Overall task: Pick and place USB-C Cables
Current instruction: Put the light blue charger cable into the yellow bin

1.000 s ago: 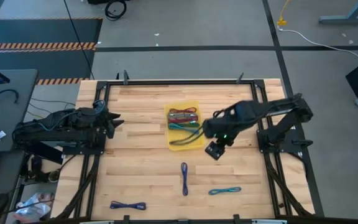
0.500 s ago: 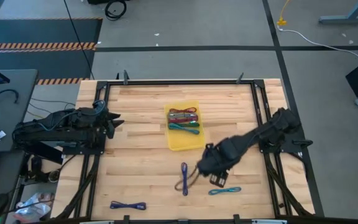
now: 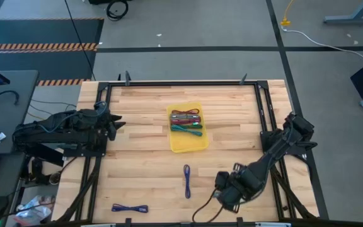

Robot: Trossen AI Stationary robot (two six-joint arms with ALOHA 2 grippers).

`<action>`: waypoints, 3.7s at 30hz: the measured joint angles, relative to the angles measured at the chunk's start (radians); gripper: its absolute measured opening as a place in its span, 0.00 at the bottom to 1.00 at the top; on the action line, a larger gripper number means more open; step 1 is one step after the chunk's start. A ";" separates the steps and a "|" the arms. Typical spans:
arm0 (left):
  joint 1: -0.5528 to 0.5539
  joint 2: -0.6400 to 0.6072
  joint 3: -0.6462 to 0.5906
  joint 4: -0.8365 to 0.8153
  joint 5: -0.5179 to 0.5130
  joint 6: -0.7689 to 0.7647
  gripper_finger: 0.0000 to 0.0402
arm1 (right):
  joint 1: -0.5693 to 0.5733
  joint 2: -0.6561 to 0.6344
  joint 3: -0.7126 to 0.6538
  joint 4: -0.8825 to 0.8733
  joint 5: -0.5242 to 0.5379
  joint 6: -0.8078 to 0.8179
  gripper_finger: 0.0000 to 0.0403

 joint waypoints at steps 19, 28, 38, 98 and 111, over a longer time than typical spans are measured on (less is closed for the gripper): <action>0.000 0.000 0.000 -0.044 0.005 -0.025 0.47 | 0.004 0.000 -0.316 0.320 0.034 -0.067 0.54; 0.000 0.000 0.000 -0.044 0.005 -0.025 0.47 | 0.003 0.000 -0.373 0.453 0.054 -0.103 0.54; 0.000 0.000 0.000 -0.044 0.005 -0.025 0.47 | 0.028 -0.001 -0.432 0.525 0.027 -0.083 0.54; 0.000 0.000 0.000 -0.044 0.005 -0.026 0.47 | -0.548 -0.169 0.119 0.176 0.318 -0.815 0.04; 0.000 0.000 0.000 -0.044 0.005 -0.026 0.47 | -0.883 -0.165 0.136 0.169 0.057 -1.089 0.03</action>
